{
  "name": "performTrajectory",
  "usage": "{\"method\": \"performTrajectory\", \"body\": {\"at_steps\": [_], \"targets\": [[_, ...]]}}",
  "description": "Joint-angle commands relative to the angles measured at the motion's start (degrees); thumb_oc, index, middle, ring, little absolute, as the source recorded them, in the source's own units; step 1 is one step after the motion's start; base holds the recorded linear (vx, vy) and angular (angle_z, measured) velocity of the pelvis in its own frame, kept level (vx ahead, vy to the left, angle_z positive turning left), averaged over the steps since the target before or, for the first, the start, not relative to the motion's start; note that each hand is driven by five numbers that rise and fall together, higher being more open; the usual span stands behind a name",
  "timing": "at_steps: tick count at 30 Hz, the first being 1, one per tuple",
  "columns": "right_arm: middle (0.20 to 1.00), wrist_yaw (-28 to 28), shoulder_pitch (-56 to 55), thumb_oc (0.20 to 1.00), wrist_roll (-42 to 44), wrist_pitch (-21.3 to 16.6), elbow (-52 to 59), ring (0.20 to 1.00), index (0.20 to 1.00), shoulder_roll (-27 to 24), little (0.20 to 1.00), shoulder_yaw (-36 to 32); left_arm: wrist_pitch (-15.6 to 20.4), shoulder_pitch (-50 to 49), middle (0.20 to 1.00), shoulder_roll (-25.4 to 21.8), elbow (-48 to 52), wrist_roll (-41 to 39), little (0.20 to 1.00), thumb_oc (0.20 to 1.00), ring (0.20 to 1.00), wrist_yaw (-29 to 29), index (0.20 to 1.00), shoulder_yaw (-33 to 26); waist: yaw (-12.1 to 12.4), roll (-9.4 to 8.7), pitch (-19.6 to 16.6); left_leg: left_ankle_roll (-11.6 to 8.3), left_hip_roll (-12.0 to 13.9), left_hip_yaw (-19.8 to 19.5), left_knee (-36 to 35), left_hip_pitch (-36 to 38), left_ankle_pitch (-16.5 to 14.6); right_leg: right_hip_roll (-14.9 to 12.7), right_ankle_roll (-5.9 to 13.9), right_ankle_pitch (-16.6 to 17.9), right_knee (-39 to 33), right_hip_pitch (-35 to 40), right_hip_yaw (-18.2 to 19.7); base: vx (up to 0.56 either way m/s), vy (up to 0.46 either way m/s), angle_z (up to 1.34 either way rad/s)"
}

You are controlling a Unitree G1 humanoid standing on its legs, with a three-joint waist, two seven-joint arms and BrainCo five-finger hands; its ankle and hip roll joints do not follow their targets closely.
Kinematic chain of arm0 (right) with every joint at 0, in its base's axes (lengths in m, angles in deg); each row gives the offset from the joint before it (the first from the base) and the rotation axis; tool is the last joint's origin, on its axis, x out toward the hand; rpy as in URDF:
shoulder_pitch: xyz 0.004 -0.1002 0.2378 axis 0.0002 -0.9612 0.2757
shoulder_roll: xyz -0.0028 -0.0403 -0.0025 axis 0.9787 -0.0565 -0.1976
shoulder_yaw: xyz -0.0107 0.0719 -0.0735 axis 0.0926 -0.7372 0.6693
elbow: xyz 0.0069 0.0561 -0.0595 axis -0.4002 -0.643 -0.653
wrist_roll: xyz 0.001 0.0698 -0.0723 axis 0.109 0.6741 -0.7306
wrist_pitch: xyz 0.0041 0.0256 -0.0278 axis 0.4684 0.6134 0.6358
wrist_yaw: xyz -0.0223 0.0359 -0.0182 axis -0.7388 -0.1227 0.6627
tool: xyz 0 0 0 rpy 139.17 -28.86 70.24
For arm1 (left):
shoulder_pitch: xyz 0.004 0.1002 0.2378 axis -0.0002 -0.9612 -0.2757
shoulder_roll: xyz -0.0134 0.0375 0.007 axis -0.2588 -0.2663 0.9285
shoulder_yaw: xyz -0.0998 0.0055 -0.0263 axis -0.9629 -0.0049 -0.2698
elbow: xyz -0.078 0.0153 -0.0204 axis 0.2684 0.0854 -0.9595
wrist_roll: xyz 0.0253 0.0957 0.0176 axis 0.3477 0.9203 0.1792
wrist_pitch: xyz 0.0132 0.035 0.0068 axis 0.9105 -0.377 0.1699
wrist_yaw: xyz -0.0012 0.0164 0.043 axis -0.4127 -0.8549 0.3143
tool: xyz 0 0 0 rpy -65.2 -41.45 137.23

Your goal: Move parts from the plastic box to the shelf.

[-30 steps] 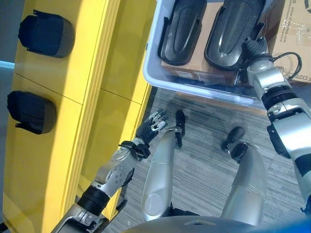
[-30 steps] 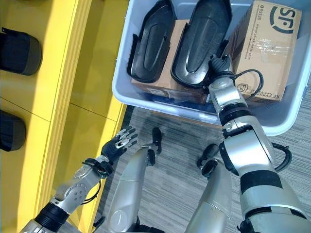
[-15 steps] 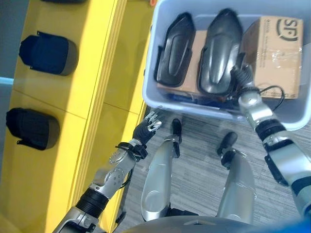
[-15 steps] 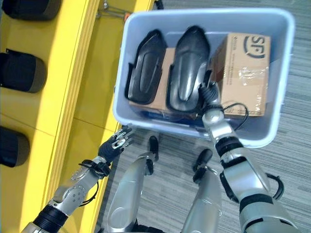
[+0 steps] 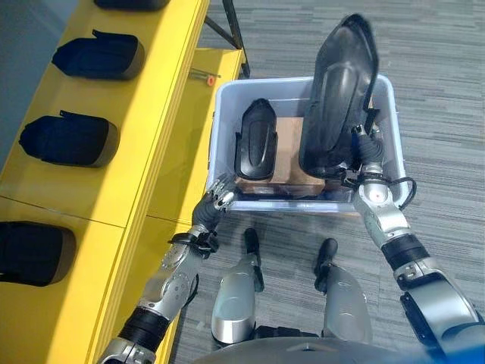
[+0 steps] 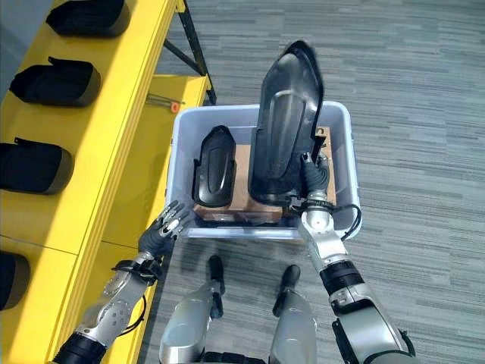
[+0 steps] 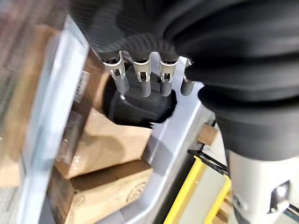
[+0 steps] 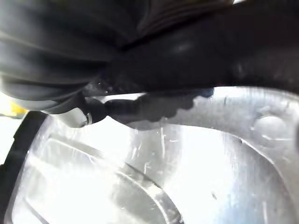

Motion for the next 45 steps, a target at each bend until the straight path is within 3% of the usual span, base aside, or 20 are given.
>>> {"method": "performTrajectory", "body": {"at_steps": [1,9,16,24,28,30,34,36,39,40,42,45], "targets": [[0.2,-2.2,4.6,0.2,5.2,-2.1,4.6,0.2,0.2,1.0,0.2,-2.3,2.6,0.1,1.0,-1.3,3.4,2.1,1.0,1.0,1.0,0.3,1.0,0.9,1.4,-0.91,-0.3,-1.78,-1.4,-4.3,-0.2,0.0,-0.2,-1.3,2.47,-1.2,0.9,3.5,-0.8,0.03,-0.001,-0.04],[0.2,-9.9,-1.1,0.2,12.0,0.3,4.8,0.2,0.2,2.9,0.2,-2.8,1.7,-3.0,1.0,-1.1,3.3,2.9,1.0,1.0,1.0,-1.0,1.0,-1.0,0.9,-1.22,-5.0,-1.99,-1.0,-4.6,-2.2,4.3,0.4,-0.9,2.12,-1.0,-1.4,8.3,-1.4,0.06,0.004,0.03],[0.2,-20.2,-10.4,0.2,14.7,5.2,10.4,0.2,0.2,5.5,0.2,2.5,-0.3,-6.8,1.0,0.0,3.9,5.7,1.0,1.0,1.0,-3.3,1.0,-2.9,0.5,-2.87,-11.0,-2.19,0.3,-4.5,-5.4,8.7,1.4,-0.5,2.49,0.4,-5.6,13.2,-1.5,0.11,0.0,0.04],[0.2,-26.7,-18.6,0.2,15.2,5.5,19.6,0.2,0.2,6.6,0.2,9.3,0.3,-9.6,1.0,-0.4,4.2,9.1,1.0,1.0,1.0,-5.0,1.0,-4.3,0.0,-4.44,-14.1,-1.21,-0.4,-4.4,-6.0,10.2,0.1,-0.6,3.63,1.7,-8.5,15.9,-1.8,0.07,0.039,0.03],[0.2,-27.4,-20.6,0.2,14.8,3.8,24.1,0.2,0.2,5.0,0.2,10.8,0.1,-9.1,1.0,-1.9,4.8,10.5,1.0,1.0,1.0,-6.7,1.0,-4.0,-0.4,-4.55,-14.8,0.12,-2.1,-9.7,-6.0,9.3,-0.7,2.3,2.43,-0.5,-6.6,15.4,2.8,0.03,-0.04,0.25],[0.2,-25.9,-21.6,0.2,14.4,3.2,26.7,0.2,0.2,3.7,0.2,10.8,-0.2,-8.3,1.0,-2.3,4.7,10.0,1.0,1.0,1.0,-9.9,1.0,-3.5,-1.5,-4.42,-15.3,0.82,-4.1,-16.1,-6.0,8.1,-0.7,6.5,0.84,-2.2,-5.7,14.2,9.3,0.03,-0.101,0.77],[0.2,-27.1,-22.0,0.2,14.6,5.0,28.0,0.2,0.2,2.5,0.2,11.0,2.4,-7.2,1.0,-1.8,4.6,8.2,1.0,1.0,1.0,-8.7,1.0,-4.5,-0.6,-4.28,-14.3,0.94,-6.3,-22.9,-5.1,5.9,0.9,9.8,-1.68,-5.0,-1.1,12.5,11.3,0.04,-0.152,1.65],[0.2,-27.3,-21.5,0.2,14.7,5.6,28.3,0.2,0.2,2.6,0.2,12.0,2.9,-7.7,1.0,-0.5,5.1,8.3,1.0,1.0,1.0,-9.6,1.0,-6.2,0.5,-4.75,-13.7,-0.22,-5.7,-23.8,-5.1,3.8,2.7,10.9,-2.31,-5.0,-1.5,12.8,11.3,0.01,-0.222,0.84],[0.2,-28.5,-21.3,0.2,14.3,6.3,28.6,0.2,0.2,2.3,0.2,12.6,3.0,-8.6,1.0,0.0,6.0,8.8,1.0,1.0,1.0,-10.1,1.0,-6.9,1.3,-4.87,-13.2,-1.25,-4.5,-22.6,-5.3,1.3,5.0,11.1,-2.26,-4.8,-2.6,13.7,10.6,0.02,-0.14,0.45],[0.2,-27.8,-21.6,0.2,13.5,5.2,28.8,0.2,0.2,2.2,0.2,12.6,2.3,-8.4,1.0,0.1,6.0,9.3,1.0,1.0,1.0,-11.4,1.0,-6.9,1.2,-4.97,-12.9,-1.98,-2.4,-18.1,-5.1,-0.4,6.4,10.6,-2.06,-5.2,-2.8,14.5,7.9,-0.01,-0.142,0.24],[0.2,-28.1,-22.6,0.2,13.3,4.5,29.1,0.2,0.2,1.9,0.2,12.4,2.5,-7.8,1.0,-0.2,5.3,9.6,1.0,1.0,1.0,-11.9,1.0,-6.5,0.5,-5.09,-12.8,-2.43,-0.6,-12.7,-5.0,-0.7,6.7,9.8,-1.68,-5.3,-2.9,14.9,4.7,-0.05,-0.094,0.9],[0.2,-29.4,-24.0,0.2,12.4,3.5,30.0,0.2,0.2,1.4,0.2,11.5,2.4,-7.3,1.0,-0.7,5.1,8.7,1.0,1.0,1.0,-12.0,1.0,-6.3,-0.8,-5.74,-12.6,-3.05,1.8,-8.1,-1.8,-0.4,7.0,8.0,-1.31,-5.0,-2.7,14.9,0.9,-0.07,-0.012,1.11]]}}
